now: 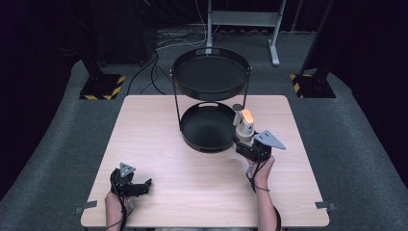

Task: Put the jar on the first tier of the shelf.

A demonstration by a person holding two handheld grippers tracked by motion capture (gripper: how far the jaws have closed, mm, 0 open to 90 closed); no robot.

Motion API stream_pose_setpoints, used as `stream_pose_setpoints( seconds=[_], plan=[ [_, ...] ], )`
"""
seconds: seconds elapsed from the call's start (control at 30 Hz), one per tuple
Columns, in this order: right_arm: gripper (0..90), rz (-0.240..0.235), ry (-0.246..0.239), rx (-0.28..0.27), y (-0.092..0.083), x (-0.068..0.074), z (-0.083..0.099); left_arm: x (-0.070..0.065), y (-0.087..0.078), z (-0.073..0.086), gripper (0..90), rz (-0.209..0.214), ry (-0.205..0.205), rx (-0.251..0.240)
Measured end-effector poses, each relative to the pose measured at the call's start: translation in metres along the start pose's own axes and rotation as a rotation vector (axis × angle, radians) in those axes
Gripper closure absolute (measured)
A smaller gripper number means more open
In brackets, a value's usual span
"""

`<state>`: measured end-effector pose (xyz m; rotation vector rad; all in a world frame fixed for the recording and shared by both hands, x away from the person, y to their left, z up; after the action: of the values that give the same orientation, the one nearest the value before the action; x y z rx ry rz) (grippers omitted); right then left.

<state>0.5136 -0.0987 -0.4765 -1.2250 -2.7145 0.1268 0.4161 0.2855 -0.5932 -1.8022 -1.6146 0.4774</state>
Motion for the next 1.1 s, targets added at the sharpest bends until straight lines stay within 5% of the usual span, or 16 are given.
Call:
stream_pose_setpoints(
  seconds=[1.1],
  plan=[
    [28.4, 0.003, 0.016, -0.017, 0.047, 0.005, -0.016, 0.000, 0.000, 0.000, 2.6, 0.000, 0.000, 0.000]
  ],
)
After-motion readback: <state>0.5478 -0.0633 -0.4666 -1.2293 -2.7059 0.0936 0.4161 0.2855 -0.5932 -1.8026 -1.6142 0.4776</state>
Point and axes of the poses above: each handheld gripper's, and its own axes: y roughly forward along the jaws, z roughly out of its underside, x roughly to its left, the point moved 9 cm from there along y, roughly forward along the jaws, and after that the axes turned 13 degrees about -z, right-handed, at the moved point
